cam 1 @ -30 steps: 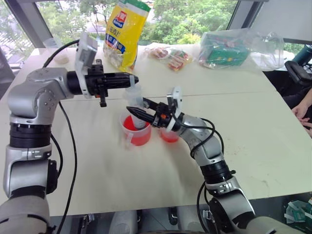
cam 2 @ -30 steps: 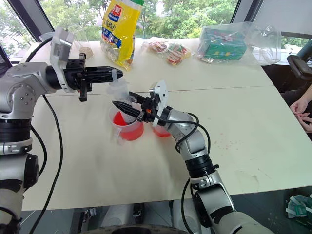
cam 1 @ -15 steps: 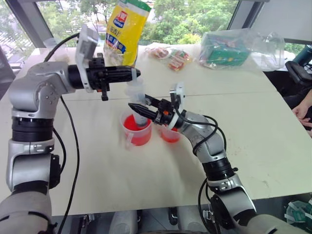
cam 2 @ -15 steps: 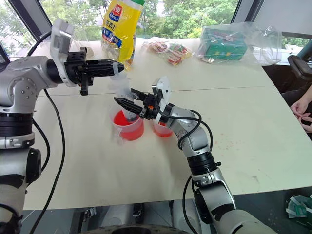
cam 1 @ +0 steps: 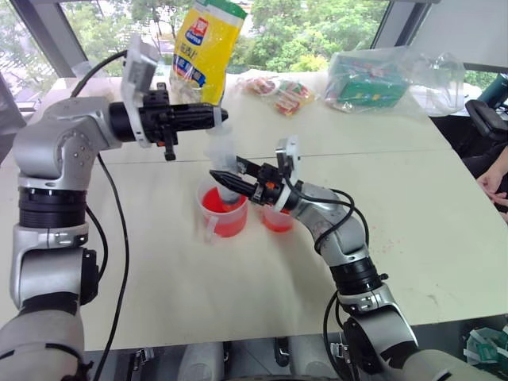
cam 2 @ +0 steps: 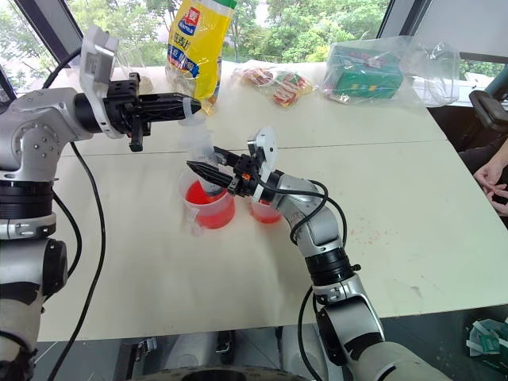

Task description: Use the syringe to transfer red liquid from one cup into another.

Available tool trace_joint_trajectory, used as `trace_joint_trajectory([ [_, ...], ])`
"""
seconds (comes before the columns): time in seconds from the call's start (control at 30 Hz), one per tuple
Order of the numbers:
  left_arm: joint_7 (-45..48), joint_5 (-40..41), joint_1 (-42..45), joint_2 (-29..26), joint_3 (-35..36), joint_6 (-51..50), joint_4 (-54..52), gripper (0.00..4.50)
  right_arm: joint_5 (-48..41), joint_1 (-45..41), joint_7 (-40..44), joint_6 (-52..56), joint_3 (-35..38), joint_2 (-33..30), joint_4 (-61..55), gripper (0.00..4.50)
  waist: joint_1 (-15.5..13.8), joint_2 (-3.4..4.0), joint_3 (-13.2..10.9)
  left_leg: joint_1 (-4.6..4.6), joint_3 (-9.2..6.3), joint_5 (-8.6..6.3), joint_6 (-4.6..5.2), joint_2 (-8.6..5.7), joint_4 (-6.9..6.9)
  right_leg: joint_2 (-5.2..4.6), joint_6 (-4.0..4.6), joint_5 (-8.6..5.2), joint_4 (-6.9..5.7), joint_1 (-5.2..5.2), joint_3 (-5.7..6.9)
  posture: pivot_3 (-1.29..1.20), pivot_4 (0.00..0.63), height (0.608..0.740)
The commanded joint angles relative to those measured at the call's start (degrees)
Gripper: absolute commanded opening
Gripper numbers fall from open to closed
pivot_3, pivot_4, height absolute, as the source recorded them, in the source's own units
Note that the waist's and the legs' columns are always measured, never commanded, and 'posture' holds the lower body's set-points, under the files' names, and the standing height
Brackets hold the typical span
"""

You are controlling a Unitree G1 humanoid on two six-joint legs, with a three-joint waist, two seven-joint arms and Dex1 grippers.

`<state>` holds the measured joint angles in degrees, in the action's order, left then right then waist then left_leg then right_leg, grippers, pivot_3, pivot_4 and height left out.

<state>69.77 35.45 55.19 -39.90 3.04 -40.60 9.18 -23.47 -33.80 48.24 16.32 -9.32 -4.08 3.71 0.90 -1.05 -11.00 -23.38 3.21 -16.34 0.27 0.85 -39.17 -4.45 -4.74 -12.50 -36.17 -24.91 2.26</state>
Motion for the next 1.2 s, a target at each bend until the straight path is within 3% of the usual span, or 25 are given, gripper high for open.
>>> trace_joint_trajectory([
  [0.03,-2.4,-0.2,5.3,-1.3,4.6,3.7,0.4,0.03,0.8,1.1,4.1,1.4,-5.3,-0.2,-0.3,1.41,0.0,0.0,0.0,0.0,0.0,0.0,0.0,0.0,0.0,0.0,0.0,0.0,0.0,0.0,0.0,0.0,0.15,0.74],
  [0.4,-2.4,-0.1,4.9,-1.2,4.5,4.6,0.6,0.03,0.8,0.8,4.1,1.6,-5.3,-0.5,-0.7,1.41,0.0,0.0,0.0,0.0,0.0,0.0,0.0,0.0,0.0,0.0,0.0,0.0,0.0,0.0,0.0,0.0,0.15,0.74],
  [0.67,-1.2,-2.3,-0.7,-2.5,1.4,3.7,-3.2,0.03,-1.0,-2.6,1.7,2.3,-2.0,0.5,-2.6,1.41,0.1,0.0,0.0,0.0,0.0,0.0,0.0,0.0,0.0,0.0,0.0,0.0,0.0,0.0,-0.01,0.0,0.15,0.74],
  [0.8,-1.8,-1.0,-2.3,-2.6,1.6,1.7,-4.7,1.44,-1.5,-3.9,0.8,2.7,-0.8,0.7,-3.1,1.41,0.1,0.0,0.0,0.0,-0.01,0.0,0.0,0.01,0.01,0.0,0.0,0.0,-0.01,-0.01,0.0,0.0,0.15,0.74],
  [1.0,-1.7,-1.5,-6.0,-4.8,2.3,1.7,-7.2,4.41,-3.3,-7.0,-1.0,3.5,3.0,0.9,-3.0,1.41,0.2,0.01,0.0,0.0,0.0,0.0,0.0,0.01,0.01,0.0,0.0,0.0,0.0,-0.02,0.0,0.0,0.15,0.74],
  [1.2,-0.9,-1.0,-9.8,-8.8,4.8,1.7,-8.9,4.46,-4.5,-9.2,-2.5,4.5,5.4,1.1,-3.3,1.41,0.1,-0.02,0.0,-0.03,-0.05,0.0,-0.01,0.03,0.01,-0.02,0.01,0.0,0.02,-0.02,0.06,0.0,0.15,0.74],
])
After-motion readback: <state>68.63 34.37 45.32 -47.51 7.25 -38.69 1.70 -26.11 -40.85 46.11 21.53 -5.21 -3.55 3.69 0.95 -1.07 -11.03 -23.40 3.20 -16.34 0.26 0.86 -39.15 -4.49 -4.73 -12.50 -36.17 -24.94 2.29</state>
